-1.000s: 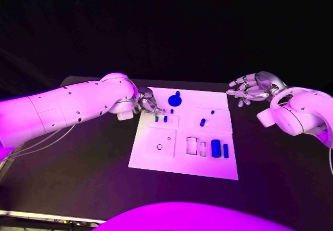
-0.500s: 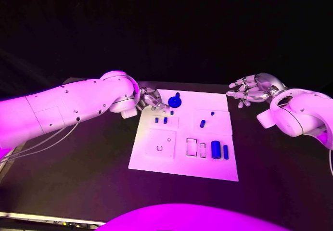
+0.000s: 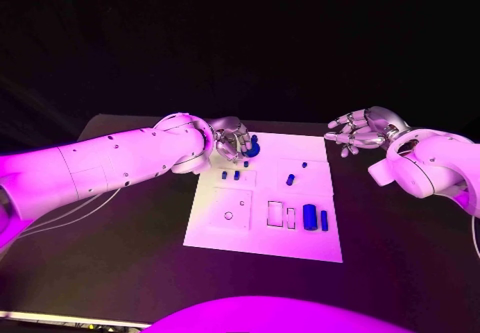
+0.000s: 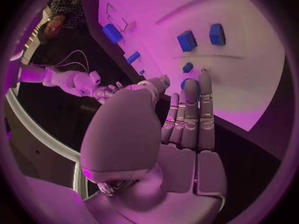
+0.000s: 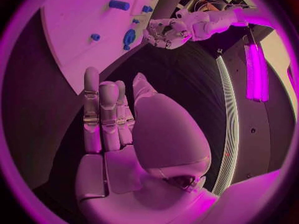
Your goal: Assemble the parts on the task board
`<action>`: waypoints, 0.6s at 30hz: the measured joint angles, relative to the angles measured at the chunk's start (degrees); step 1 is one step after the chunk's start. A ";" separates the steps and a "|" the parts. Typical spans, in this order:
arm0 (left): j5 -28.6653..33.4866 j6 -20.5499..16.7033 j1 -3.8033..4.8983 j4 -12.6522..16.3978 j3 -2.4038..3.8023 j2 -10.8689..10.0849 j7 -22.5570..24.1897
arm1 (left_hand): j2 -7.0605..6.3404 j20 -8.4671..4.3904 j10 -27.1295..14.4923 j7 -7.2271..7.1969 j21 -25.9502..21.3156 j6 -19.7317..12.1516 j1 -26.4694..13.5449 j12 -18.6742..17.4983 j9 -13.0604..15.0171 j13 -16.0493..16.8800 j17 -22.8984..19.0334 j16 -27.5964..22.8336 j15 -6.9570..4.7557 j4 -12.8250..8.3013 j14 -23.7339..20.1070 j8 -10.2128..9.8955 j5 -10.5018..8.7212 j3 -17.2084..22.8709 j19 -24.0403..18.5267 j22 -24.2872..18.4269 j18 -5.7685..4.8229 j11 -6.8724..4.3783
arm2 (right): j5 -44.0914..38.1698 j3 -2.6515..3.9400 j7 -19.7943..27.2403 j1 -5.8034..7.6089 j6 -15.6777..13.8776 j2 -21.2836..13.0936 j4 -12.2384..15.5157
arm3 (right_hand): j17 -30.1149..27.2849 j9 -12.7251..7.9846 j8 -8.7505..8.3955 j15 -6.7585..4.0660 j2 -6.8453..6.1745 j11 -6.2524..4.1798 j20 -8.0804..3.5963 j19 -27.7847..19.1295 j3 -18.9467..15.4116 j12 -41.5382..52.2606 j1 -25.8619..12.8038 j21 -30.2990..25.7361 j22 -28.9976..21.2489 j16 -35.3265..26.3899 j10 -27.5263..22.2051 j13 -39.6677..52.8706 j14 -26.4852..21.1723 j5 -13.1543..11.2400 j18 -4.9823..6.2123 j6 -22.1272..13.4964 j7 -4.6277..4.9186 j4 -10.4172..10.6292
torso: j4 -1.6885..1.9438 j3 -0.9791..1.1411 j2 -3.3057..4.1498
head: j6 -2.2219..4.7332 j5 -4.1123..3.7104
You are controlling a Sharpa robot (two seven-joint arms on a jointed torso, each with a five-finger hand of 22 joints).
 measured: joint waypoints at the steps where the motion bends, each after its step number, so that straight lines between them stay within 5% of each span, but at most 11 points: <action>1: -1.06 -0.64 -0.01 -0.19 -0.17 0.18 0.81 | 0.00 -0.13 -0.02 -0.13 0.00 -0.13 0.00 -0.27 -0.25 -0.35 -0.23 0.00 -0.11 -0.19 -0.12 0.00 -0.17 -0.19 0.13 0.00 0.00 -0.02 | 0.00 0.00 0.01 0.00 -0.01 0.00 0.01 | 0.00 0.00 0.00 0.00 0.00 0.00 0.00 0.00 0.00 0.00 0.00 0.00 0.00 0.00 0.00 0.00 0.00 0.00 0.00 0.00 0.00 0.00 | 0.02 0.01 -0.01 | 0.02 -0.01; 9: -9.43 -2.74 -0.37 -1.48 -1.31 1.08 4.73 | -0.23 -1.28 -0.09 -2.39 2.23 0.33 0.23 -0.09 -3.81 -2.76 -0.37 4.71 -1.79 0.87 2.26 0.00 -0.66 -4.19 2.75 1.52 -0.02 -0.94 | 0.01 0.00 0.07 0.00 -0.05 0.02 0.05 | 0.00 0.00 0.00 0.00 0.00 0.00 0.00 0.00 0.00 0.00 0.00 0.00 0.00 0.00 0.00 0.00 0.00 0.00 0.00 0.00 0.00 0.00 | -0.03 0.00 -0.01 | 0.25 -0.05; 18: -13.82 -1.91 -0.69 -2.22 -1.55 1.52 5.61 | -0.48 -1.61 1.93 -2.44 5.56 4.31 0.48 2.52 -7.05 -3.01 1.94 12.68 -2.47 2.80 3.98 -0.46 -0.66 -5.78 3.09 4.18 -0.03 -2.03 | 0.02 0.00 0.10 0.00 -0.08 -0.02 0.04 | -0.07 -0.05 0.00 0.00 0.00 0.00 0.21 0.21 0.00 0.00 0.00 0.00 0.00 0.00 0.00 -0.06 0.00 0.00 0.00 0.00 0.00 0.00 | -0.09 0.00 0.03 | 0.26 -0.23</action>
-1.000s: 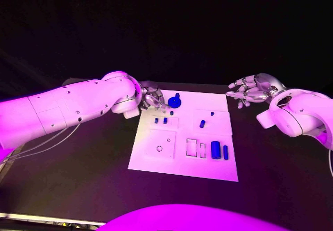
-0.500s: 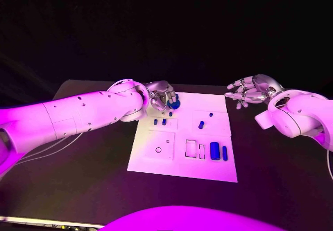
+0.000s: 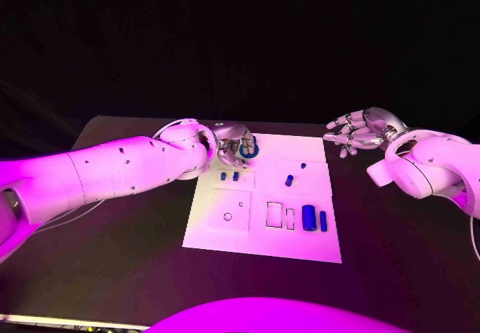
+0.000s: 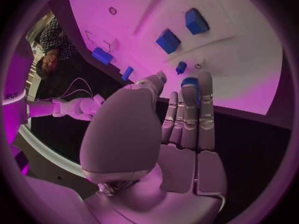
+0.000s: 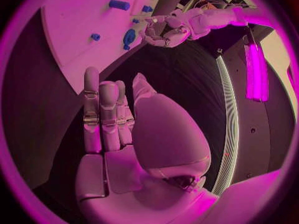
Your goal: Assemble the parts on the task board
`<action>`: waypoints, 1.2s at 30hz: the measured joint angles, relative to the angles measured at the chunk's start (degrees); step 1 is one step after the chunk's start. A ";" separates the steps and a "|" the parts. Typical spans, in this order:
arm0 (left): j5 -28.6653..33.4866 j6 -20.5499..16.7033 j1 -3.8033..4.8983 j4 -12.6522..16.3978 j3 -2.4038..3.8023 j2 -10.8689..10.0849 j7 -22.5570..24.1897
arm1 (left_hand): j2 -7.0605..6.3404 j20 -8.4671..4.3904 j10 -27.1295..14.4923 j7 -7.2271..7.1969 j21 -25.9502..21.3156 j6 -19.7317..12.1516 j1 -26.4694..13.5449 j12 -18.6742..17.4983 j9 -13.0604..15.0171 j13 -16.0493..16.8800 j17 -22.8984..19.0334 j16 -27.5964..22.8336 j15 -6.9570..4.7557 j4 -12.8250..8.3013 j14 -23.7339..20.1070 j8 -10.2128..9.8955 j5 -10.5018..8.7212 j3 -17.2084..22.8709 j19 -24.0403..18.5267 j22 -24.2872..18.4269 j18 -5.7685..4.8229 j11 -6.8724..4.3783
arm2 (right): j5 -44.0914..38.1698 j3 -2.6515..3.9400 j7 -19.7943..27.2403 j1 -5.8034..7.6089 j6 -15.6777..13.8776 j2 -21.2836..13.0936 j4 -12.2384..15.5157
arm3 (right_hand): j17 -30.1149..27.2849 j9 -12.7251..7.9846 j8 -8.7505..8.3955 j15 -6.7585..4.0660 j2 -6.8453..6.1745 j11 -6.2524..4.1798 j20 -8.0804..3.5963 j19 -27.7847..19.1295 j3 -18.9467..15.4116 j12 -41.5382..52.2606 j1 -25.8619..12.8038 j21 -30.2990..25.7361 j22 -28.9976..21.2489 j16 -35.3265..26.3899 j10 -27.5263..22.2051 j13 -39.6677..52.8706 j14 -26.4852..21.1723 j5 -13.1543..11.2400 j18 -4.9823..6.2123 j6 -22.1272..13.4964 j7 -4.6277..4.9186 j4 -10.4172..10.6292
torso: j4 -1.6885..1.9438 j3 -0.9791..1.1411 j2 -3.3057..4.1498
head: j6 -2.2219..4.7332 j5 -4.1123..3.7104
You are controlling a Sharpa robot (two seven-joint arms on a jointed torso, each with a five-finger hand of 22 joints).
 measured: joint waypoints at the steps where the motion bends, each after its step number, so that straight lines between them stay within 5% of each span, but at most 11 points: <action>1: -0.25 0.21 0.00 -0.01 0.00 0.00 0.00 | 0.00 0.15 0.40 -0.02 0.40 0.48 0.00 0.21 -0.31 -0.04 0.69 1.17 0.03 0.24 0.61 -0.22 0.00 -0.05 0.15 0.32 0.00 0.00 | 0.00 0.00 0.00 0.00 0.00 0.00 0.00 | 0.00 0.00 0.00 0.00 0.00 0.00 0.00 0.00 0.00 0.00 0.00 0.00 0.00 0.00 0.00 0.00 0.00 0.00 0.00 0.00 0.00 0.00 | 0.01 0.01 0.00 | -0.03 -0.01; 9: -1.79 2.41 -0.06 0.09 -0.03 -0.06 -0.06 | 0.00 0.10 2.42 -0.34 4.28 2.62 0.00 0.42 -1.58 -0.32 3.55 6.09 0.03 0.58 3.03 -1.08 0.00 -0.21 1.93 4.87 0.00 -0.44 | 0.00 0.00 0.02 0.00 -0.02 -0.05 -0.01 | 0.00 0.00 0.00 0.00 0.00 0.00 0.00 0.00 0.00 0.00 0.00 0.00 0.00 0.00 0.00 0.00 0.00 0.00 0.00 0.00 0.00 0.00 | 0.09 0.00 -0.05 | -0.22 -0.13; 36: -3.99 3.59 -0.84 -2.76 -0.02 2.56 -2.31 | -0.14 0.75 4.55 1.12 8.49 5.04 2.07 -1.97 -3.91 -2.64 2.70 8.89 0.96 -0.65 3.11 -3.65 0.00 7.45 1.69 9.41 -0.01 0.49 | 0.01 0.00 0.27 0.00 -0.13 0.16 -0.08 | 0.01 0.01 0.00 0.00 0.00 0.00 -0.08 0.07 0.00 0.00 0.00 0.00 -0.13 -0.19 0.00 -0.11 0.00 0.00 0.00 0.00 0.00 0.00 | 0.03 0.02 -0.09 | 0.04 -0.11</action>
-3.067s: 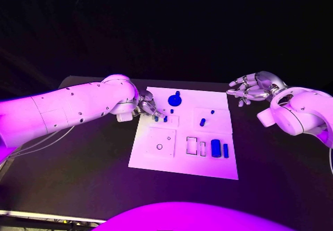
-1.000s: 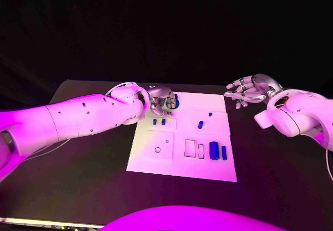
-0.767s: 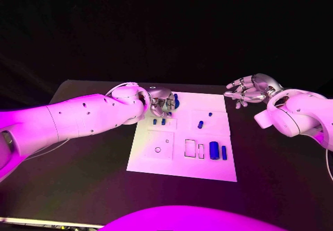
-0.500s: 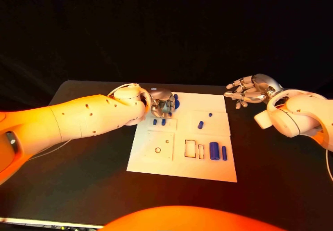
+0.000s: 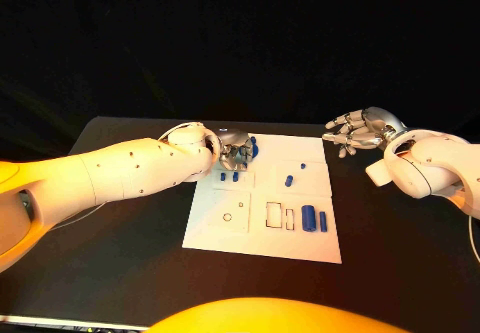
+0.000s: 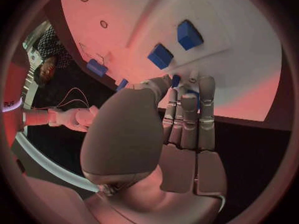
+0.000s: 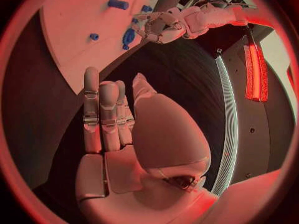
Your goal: Assemble the parts on the task board
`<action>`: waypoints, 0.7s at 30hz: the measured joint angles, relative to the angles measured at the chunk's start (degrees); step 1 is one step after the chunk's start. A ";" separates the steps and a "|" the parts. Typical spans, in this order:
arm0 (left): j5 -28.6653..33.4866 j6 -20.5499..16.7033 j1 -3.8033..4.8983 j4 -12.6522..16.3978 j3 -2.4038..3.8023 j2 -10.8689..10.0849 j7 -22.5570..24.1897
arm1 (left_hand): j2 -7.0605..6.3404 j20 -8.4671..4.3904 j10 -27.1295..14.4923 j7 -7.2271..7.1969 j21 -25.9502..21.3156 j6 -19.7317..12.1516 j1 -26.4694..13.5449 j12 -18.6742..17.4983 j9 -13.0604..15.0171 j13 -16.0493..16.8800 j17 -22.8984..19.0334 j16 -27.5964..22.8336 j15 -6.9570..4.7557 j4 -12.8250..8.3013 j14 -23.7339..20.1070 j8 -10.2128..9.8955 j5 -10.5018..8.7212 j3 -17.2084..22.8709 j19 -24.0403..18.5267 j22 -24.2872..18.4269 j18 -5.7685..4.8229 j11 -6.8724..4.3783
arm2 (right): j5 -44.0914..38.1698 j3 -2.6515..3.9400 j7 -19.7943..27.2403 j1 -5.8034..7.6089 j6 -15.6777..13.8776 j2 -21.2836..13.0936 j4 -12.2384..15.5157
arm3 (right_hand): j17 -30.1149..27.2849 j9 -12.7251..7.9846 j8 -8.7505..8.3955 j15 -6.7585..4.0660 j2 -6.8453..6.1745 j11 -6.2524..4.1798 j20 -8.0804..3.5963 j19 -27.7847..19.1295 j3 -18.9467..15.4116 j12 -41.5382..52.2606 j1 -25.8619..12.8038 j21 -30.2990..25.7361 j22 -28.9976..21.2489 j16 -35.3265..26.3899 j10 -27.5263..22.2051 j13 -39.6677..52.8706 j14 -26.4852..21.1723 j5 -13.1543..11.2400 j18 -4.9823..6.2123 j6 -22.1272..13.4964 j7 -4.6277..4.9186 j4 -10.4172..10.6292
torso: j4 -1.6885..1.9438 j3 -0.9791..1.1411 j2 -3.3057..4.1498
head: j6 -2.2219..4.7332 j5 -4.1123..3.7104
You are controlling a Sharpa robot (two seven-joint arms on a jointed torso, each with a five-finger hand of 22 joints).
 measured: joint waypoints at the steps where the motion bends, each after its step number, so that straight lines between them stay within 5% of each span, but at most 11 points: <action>1: 0.00 0.02 -0.02 -0.12 0.00 0.07 0.00 | 0.00 0.00 0.00 0.00 0.00 0.00 0.00 0.00 -0.01 0.00 -0.04 0.00 0.00 0.00 0.00 0.00 0.00 0.00 0.00 0.00 0.00 0.00 | 0.00 0.00 0.00 0.00 0.00 0.00 0.00 | 0.00 0.00 0.00 0.00 0.00 0.00 -0.09 0.09 0.00 0.00 0.00 0.00 -0.02 -0.03 0.00 -0.03 0.00 0.00 0.00 0.00 0.00 0.00 | 0.00 0.01 0.01 | 0.00 -0.01; 8: -0.01 0.30 -0.17 -0.90 -0.04 0.51 -0.05 | 0.00 -0.01 0.00 -0.09 0.44 0.09 0.00 -0.28 -0.18 -0.16 -0.14 0.37 0.00 -0.38 0.00 -0.21 0.00 0.38 0.00 0.36 0.00 0.00 | 0.01 0.00 0.03 -0.01 -0.06 -0.02 0.07 | 0.00 0.00 0.00 0.00 0.00 0.00 -0.14 0.14 0.00 0.00 0.00 -0.22 -0.02 -0.03 0.00 -0.04 0.00 0.00 0.00 0.00 0.00 0.00 | 0.06 0.02 0.05 | -0.20 0.01; 21: 0.05 1.69 -0.08 -1.50 0.10 0.87 -0.39 | 0.00 -0.46 2.46 -0.93 5.89 2.14 0.00 -0.27 -0.32 -0.25 3.95 4.78 -0.93 -2.45 4.00 -0.20 0.00 2.77 3.31 7.19 -0.68 -1.43 | 0.01 0.00 0.05 -0.01 -0.07 -0.02 0.12 | 0.00 -0.02 0.00 0.00 0.00 0.00 -0.14 0.14 0.00 0.00 0.00 -0.22 -0.06 -0.03 0.00 -0.08 0.00 0.00 0.00 0.00 0.00 0.00 | 0.07 -0.01 0.04 | -0.66 -0.25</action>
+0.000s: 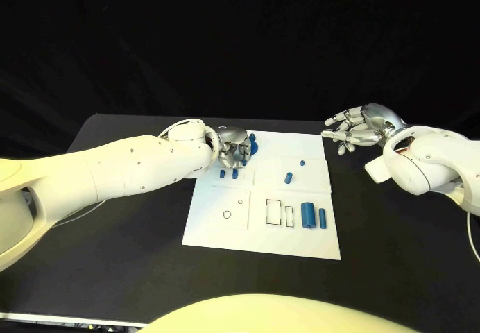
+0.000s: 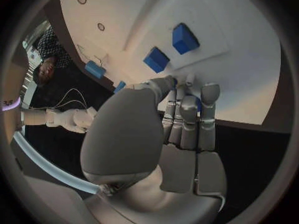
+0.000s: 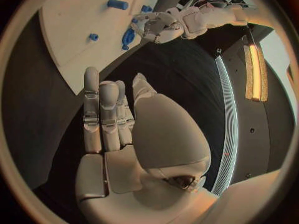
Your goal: Assemble the parts on the task board
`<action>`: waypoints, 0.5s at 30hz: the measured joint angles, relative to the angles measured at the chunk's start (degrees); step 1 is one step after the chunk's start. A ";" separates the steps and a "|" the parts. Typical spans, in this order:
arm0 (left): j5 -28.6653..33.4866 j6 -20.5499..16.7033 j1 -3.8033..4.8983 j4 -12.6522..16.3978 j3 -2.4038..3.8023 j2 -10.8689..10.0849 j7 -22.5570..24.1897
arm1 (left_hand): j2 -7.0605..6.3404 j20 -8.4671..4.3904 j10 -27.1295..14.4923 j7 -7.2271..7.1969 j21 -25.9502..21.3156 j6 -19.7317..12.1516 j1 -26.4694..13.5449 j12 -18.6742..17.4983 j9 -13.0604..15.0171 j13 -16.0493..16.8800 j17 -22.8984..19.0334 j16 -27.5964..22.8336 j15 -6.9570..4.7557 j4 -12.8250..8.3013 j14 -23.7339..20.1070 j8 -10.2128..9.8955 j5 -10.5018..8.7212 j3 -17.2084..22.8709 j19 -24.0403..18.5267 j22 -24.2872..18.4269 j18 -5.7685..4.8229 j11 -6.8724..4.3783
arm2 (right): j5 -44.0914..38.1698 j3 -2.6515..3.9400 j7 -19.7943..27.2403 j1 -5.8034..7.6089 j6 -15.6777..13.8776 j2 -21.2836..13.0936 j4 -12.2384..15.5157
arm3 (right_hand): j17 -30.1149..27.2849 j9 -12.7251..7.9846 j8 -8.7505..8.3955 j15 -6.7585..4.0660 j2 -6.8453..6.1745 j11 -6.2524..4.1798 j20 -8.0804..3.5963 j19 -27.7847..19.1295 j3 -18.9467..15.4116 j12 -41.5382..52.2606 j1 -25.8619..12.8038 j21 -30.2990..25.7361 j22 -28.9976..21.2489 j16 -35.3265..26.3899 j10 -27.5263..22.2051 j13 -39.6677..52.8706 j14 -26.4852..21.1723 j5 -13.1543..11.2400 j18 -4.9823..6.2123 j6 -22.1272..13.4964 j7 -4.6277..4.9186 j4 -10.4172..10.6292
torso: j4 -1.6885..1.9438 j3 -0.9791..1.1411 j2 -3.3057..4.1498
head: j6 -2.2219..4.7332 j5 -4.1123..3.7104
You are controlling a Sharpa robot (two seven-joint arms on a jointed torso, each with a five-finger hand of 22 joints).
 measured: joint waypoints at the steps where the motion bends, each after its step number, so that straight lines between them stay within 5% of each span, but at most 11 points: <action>1: 0.00 0.08 0.01 -0.04 0.01 0.04 -0.03 | 0.00 0.00 0.00 0.00 0.00 0.00 0.00 0.00 0.00 0.00 0.00 0.00 0.00 0.00 0.00 0.00 0.00 0.00 0.00 0.03 0.00 0.00 | 0.00 0.00 0.00 0.00 0.00 0.01 -0.01 | 0.00 -0.04 0.00 0.00 0.00 0.00 0.00 0.00 0.00 0.00 0.00 0.00 -0.03 0.00 0.00 -0.05 0.00 0.00 0.00 0.00 0.00 0.00 | 0.01 0.01 0.00 | -0.01 0.00; 11: 0.28 0.43 0.01 -0.17 -0.04 0.25 0.00 | 0.91 -0.51 1.96 -0.53 2.27 1.97 -0.91 0.13 0.01 -0.07 1.42 1.57 -0.62 -0.94 1.51 0.00 0.00 0.94 1.55 2.78 0.01 -0.51 | 0.00 0.00 0.01 0.00 0.01 0.07 -0.03 | 0.00 -0.03 0.00 0.00 0.00 0.00 0.00 0.00 0.00 0.00 0.00 0.00 -0.03 0.00 0.00 -0.05 0.00 0.00 0.00 0.00 0.00 0.00 | 0.02 0.01 -0.03 | -0.02 0.13; 15: 0.73 0.50 -0.01 -0.13 -0.08 0.25 0.14 | 1.29 -0.79 2.48 -0.51 2.88 2.56 -1.29 0.17 0.09 -0.04 1.96 2.00 -0.72 -0.95 2.01 0.00 -0.34 0.95 1.87 3.72 -0.86 -0.61 | 0.00 0.00 0.01 0.00 0.01 0.08 -0.04 | 0.00 -0.03 0.00 0.00 0.00 0.00 0.00 0.00 0.00 0.00 0.00 0.00 -0.03 0.00 0.00 -0.05 0.00 0.00 0.00 0.00 0.00 0.00 | 0.02 0.03 -0.04 | -0.02 0.17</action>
